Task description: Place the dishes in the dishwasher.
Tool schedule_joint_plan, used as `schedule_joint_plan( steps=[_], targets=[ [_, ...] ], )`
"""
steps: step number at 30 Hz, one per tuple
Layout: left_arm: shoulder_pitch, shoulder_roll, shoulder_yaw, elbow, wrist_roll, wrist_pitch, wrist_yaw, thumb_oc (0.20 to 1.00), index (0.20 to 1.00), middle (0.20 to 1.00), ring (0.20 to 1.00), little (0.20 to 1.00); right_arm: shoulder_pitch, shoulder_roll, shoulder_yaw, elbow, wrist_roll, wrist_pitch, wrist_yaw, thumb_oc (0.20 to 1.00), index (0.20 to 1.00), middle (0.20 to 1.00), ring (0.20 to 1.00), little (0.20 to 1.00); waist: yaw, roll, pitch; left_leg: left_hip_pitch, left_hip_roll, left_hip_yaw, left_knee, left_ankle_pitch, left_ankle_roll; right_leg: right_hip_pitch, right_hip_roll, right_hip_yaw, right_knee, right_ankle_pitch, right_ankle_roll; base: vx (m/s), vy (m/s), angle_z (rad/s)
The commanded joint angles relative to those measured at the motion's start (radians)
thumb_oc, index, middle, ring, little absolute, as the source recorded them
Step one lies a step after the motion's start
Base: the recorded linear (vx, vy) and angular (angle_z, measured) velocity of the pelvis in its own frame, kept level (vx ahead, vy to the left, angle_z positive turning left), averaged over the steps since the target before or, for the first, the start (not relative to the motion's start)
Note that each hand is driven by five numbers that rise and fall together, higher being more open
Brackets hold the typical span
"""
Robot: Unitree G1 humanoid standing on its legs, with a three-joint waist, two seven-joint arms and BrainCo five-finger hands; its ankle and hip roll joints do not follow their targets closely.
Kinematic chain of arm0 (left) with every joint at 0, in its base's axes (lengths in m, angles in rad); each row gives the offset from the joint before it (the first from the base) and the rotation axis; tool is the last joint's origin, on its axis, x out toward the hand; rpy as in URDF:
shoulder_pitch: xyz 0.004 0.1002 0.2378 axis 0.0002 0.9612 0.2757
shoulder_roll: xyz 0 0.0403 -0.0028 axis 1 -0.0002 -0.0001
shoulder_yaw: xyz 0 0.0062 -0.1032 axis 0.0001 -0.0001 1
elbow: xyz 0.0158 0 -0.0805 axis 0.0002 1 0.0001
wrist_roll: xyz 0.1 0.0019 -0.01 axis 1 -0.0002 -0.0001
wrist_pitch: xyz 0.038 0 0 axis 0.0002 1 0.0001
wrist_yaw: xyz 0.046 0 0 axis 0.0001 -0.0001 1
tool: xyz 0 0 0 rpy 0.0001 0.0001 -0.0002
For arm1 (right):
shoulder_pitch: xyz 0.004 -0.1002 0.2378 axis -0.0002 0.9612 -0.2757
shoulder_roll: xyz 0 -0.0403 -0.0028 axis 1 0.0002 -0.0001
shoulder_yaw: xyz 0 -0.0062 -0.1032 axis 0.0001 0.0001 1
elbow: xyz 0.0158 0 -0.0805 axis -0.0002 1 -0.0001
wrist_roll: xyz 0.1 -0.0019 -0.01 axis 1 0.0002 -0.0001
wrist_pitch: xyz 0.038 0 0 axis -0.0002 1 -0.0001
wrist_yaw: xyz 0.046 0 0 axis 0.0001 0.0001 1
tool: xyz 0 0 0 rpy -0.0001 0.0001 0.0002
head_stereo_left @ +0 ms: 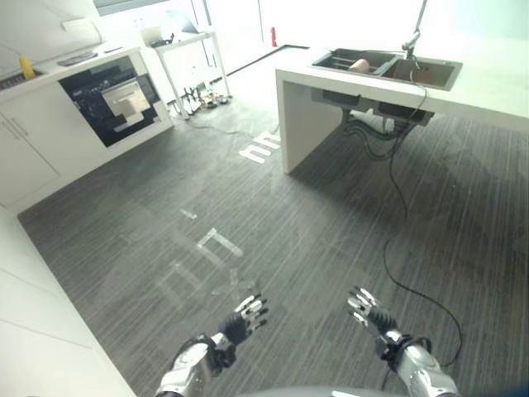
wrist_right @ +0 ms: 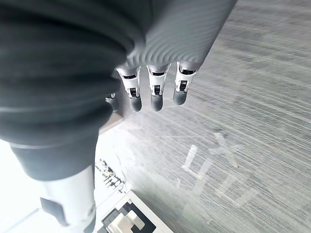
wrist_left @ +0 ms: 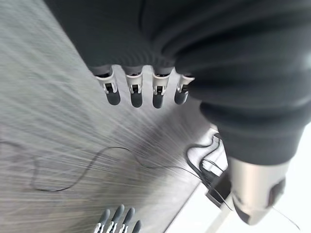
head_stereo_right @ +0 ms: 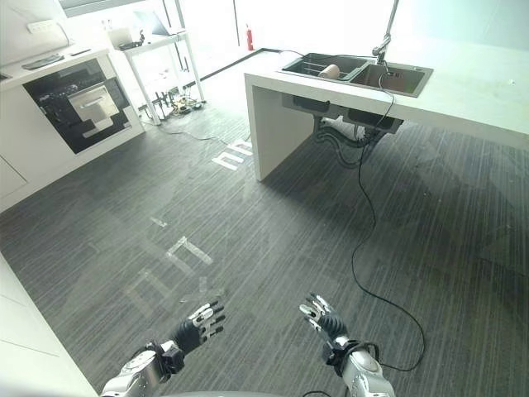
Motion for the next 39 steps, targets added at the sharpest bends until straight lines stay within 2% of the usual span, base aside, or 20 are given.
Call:
schedule_joint_plan(
  steps=[1,6,9,11,13,15,18,21,23,24,25,28,30,31,32,33,35,36,38,39],
  targets=[
    [-0.039,0.031,-0.002,-0.034,0.039,-0.074,-0.003,1.0,1.0,1.0,1.0,1.0,-0.051,0.0,0.012,-0.05,-0.03,-0.034,0.013,1.0,1.0,1.0,1.0,1.0,0.006,-0.019,-0.006,-0.005,0.021,-0.01,-0.012,-0.003,-0.032,-0.03,-0.057,0.005,0.009,0.026,0.029,-0.01,0.01,-0.04],
    [-0.039,0.066,0.039,-0.102,0.005,-0.072,0.033,1.0,1.0,1.0,1.0,1.0,-0.044,-0.008,0.007,-0.114,0.008,-0.005,0.006,1.0,1.0,1.0,1.0,1.0,0.01,-0.021,-0.01,-0.008,0.021,-0.01,0.005,-0.007,-0.031,-0.029,-0.061,0.004,0.012,0.028,0.03,-0.01,0.006,-0.02],
    [-0.042,0.066,0.065,-0.093,0.073,-0.004,0.159,1.0,1.0,1.0,1.0,1.0,-0.043,0.004,-0.002,-0.107,0.011,0.035,-0.011,1.0,1.0,1.0,1.0,1.0,0.027,-0.029,-0.008,-0.023,0.018,-0.028,0.029,-0.013,-0.028,-0.025,-0.063,-0.004,0.015,0.026,0.025,0.01,-0.006,0.02],
    [-0.036,0.069,0.038,-0.049,0.288,-0.005,0.292,1.0,1.0,1.0,1.0,1.0,-0.042,0.005,-0.002,-0.073,0.022,0.064,-0.024,1.0,1.0,1.0,1.0,1.0,0.03,-0.032,-0.006,-0.024,0.02,-0.032,0.027,-0.01,-0.03,-0.025,-0.06,-0.003,0.015,0.025,0.024,0.04,-0.042,0.08],
    [-0.025,0.042,0.022,0.02,0.19,0.027,0.365,1.0,1.0,1.0,1.0,1.0,-0.041,0.011,0.01,-0.008,0.037,0.075,-0.026,1.0,1.0,1.0,1.0,1.0,0.034,-0.034,0.006,-0.024,0.028,-0.031,0.023,-0.002,-0.032,-0.025,-0.055,-0.009,0.015,0.024,0.022,0.07,-0.118,0.03],
    [0.01,0.023,0.041,0.033,0.169,0.045,0.353,1.0,1.0,1.0,1.0,1.0,-0.029,0.021,-0.015,0.015,0.03,0.078,-0.082,1.0,1.0,1.0,1.0,1.0,0.033,-0.036,0.009,-0.021,0.035,-0.027,0.023,-0.002,-0.038,-0.025,-0.048,-0.014,0.012,0.024,0.019,0.06,-0.184,0.12],
    [0.032,0.016,0.031,0.006,0.165,-0.02,0.332,1.0,1.0,1.0,1.0,1.0,-0.023,0.014,-0.017,0.031,-0.017,0.083,-0.058,1.0,1.0,1.0,1.0,1.0,0.033,-0.038,0.021,-0.045,0.057,-0.034,0.067,-0.003,-0.055,-0.038,-0.03,-0.013,0.014,0.02,0.004,0.01,-0.196,0.17],
    [0.03,0.01,0.019,-0.037,0.153,-0.026,0.326,1.0,1.0,1.0,1.0,1.0,-0.055,-0.024,0.017,0.022,-0.06,0.097,-0.033,1.0,1.0,1.0,1.0,1.0,0.036,-0.056,0.056,-0.175,0.091,-0.051,0.388,-0.047,-0.071,-0.073,-0.022,0.005,0.049,0.011,-0.046,0.02,-0.257,0.03],
    [0.033,0.005,0.022,-0.046,0.137,-0.037,0.329,1.0,1.0,1.0,1.0,1.0,-0.074,-0.039,0.029,0.013,-0.072,0.105,-0.034,1.0,1.0,1.0,1.0,1.0,0.043,-0.052,0.08,-0.285,0.105,-0.106,0.575,0.02,-0.078,-0.09,-0.015,0.012,0.08,0.009,-0.07,0.07,-0.141,-0.31],
    [0.027,0.012,0.031,-0.086,0.146,-0.044,0.329,1.0,1.0,1.0,1.0,1.0,-0.078,-0.054,0.029,-0.004,-0.092,0.103,-0.031,1.0,1.0,1.0,1.0,1.0,0.031,-0.042,0.096,-0.361,0.137,-0.089,0.622,0.111,-0.087,-0.095,0.005,0.009,0.092,-0.006,-0.088,0.25,-0.023,-0.24],
    [0.031,0.016,0.025,-0.12,0.127,-0.043,0.328,1.0,1.0,1.0,1.0,1.0,-0.073,-0.056,0.022,-0.014,-0.096,0.087,-0.021,1.0,1.0,1.0,1.0,1.0,0.031,-0.03,0.102,-0.351,0.135,-0.046,0.49,0.149,-0.097,-0.08,0.02,-0.007,0.077,-0.01,-0.08,0.3,0.099,0.06],
    [0.053,0.028,0.009,-0.164,0.129,-0.044,0.334,1.0,1.0,1.0,1.0,1.0,-0.054,-0.059,0.025,-0.046,-0.106,0.073,-0.044,1.0,1.0,1.0,1.0,1.0,0.051,0.0,0.101,-0.338,0.139,-0.031,0.153,0.256,-0.124,-0.055,0.037,-0.024,0.056,-0.008,-0.058,0.36,0.284,-0.08],
    [0.071,0.043,-0.001,-0.17,0.157,-0.062,0.33,1.0,1.0,1.0,1.0,1.0,-0.042,-0.068,0.025,-0.051,-0.093,0.063,-0.058,1.0,1.0,1.0,1.0,1.0,0.058,0.002,0.106,-0.325,0.157,-0.021,0.059,0.301,-0.15,-0.031,0.033,-0.033,0.061,-0.027,-0.047,0.38,0.284,-0.28],
    [0.075,0.048,0.0,-0.168,0.158,-0.077,0.328,1.0,1.0,1.0,1.0,1.0,-0.032,-0.074,0.026,-0.066,-0.09,0.065,-0.07,1.0,1.0,1.0,1.0,1.0,0.055,-0.004,0.111,-0.316,0.166,0.023,0.057,0.296,-0.153,-0.022,0.026,-0.071,0.081,-0.046,-0.042,0.38,0.338,-0.14],
    [0.071,0.047,0.0,-0.162,0.165,-0.085,0.332,1.0,1.0,1.0,1.0,1.0,-0.032,-0.073,0.03,-0.065,-0.09,0.061,-0.076,1.0,1.0,1.0,1.0,1.0,0.054,-0.007,0.106,-0.302,0.166,0.061,0.045,0.273,-0.145,-0.023,0.025,-0.097,0.097,-0.055,-0.041,0.51,0.608,0.04],
    [0.063,0.053,0.002,-0.156,0.156,-0.073,0.323,1.0,1.0,1.0,1.0,1.0,-0.038,-0.065,0.035,-0.045,-0.066,0.064,-0.101,1.0,1.0,1.0,1.0,1.0,0.075,-0.019,0.101,-0.307,0.136,0.038,0.08,0.209,-0.106,-0.031,0.03,-0.094,0.201,-0.127,-0.053,0.45,0.542,0.02],
    [0.056,0.058,0.007,-0.148,0.161,-0.065,0.309,1.0,1.0,1.0,1.0,1.0,-0.04,-0.055,0.029,-0.033,-0.032,0.06,-0.113,1.0,1.0,1.0,1.0,1.0,0.089,-0.03,0.093,-0.309,0.11,0.036,0.096,0.17,-0.076,-0.014,0.035,-0.097,0.238,-0.168,-0.057,0.41,0.456,-0.33],
    [0.054,0.073,0.013,-0.157,0.198,-0.039,0.28,1.0,1.0,1.0,1.0,1.0,-0.031,-0.042,0.02,-0.032,-0.034,0.049,-0.116,1.0,1.0,1.0,1.0,1.0,0.097,-0.042,0.075,-0.285,0.055,0.031,0.084,0.128,-0.035,-0.009,0.039,-0.095,0.297,-0.185,-0.044,0.34,0.416,-0.48],
    [0.049,0.085,0.007,-0.153,0.236,-0.023,0.262,1.0,1.0,1.0,1.0,1.0,-0.028,-0.036,0.007,-0.032,-0.026,0.043,-0.125,1.0,1.0,1.0,1.0,1.0,0.098,-0.055,0.06,-0.272,0.0,0.032,0.078,0.092,0.005,-0.017,0.03,-0.09,0.385,-0.164,-0.017,0.3,0.465,-0.07],
    [0.043,0.089,-0.001,-0.145,0.25,-0.021,0.254,1.0,1.0,1.0,1.0,1.0,-0.033,-0.031,0.0,-0.035,-0.01,0.044,-0.14,1.0,1.0,1.0,1.0,1.0,0.101,-0.065,0.052,-0.262,-0.037,0.036,0.068,0.073,0.03,-0.021,0.018,-0.092,0.443,-0.12,0.013,0.23,0.469,0.18]
  ],
)
